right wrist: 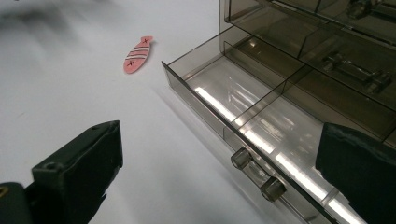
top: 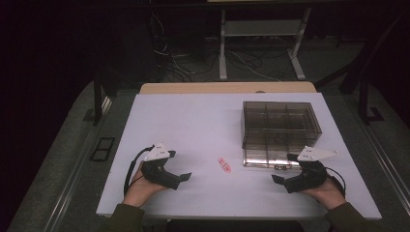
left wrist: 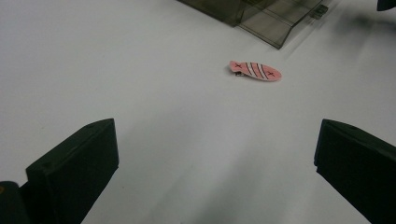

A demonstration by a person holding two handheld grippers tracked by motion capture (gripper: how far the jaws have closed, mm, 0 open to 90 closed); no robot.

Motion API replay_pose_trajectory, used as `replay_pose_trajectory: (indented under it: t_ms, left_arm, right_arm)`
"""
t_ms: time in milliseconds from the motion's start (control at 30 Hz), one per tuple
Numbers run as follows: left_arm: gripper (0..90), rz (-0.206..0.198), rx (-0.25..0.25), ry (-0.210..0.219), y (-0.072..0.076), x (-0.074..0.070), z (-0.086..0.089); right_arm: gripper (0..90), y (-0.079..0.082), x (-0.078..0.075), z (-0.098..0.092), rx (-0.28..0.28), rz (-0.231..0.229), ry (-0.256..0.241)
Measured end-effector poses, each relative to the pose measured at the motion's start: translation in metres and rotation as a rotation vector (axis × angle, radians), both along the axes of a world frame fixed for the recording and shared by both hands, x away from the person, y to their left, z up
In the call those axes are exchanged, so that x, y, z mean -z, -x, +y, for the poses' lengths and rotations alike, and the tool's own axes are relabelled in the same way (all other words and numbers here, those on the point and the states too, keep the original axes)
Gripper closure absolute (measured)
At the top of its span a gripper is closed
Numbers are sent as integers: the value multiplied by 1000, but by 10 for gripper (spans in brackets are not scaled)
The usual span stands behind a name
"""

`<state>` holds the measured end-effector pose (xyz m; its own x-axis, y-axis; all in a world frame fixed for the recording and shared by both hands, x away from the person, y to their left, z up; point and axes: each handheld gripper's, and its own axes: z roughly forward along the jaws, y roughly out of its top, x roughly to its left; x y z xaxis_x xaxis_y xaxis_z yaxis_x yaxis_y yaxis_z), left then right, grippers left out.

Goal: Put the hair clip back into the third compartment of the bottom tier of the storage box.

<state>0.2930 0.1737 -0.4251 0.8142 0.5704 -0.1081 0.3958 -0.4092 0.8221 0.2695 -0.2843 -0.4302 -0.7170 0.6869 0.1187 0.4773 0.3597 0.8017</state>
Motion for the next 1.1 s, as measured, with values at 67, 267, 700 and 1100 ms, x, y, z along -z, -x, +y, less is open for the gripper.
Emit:
replay_pose_trajectory:
  t_ms: [67, 267, 700, 1100]
  left_arm:
    - [0, 7, -1, 6, 0, 1, 0]
    - [0, 11, -9, 17, 2, 3, -1]
    - [0, 9, -20, 32, 7, 3, 0]
    - [0, -2, -22, 38, 9, 2, -2]
  right_arm:
    - [1, -1, 0, 0, -6, 7, 6]
    - [1, -2, 0, 2, -15, 18, 12]
    - [1, -3, -8, 5, -21, 19, -3]
    - [1, -8, -12, 12, -40, 20, -10]
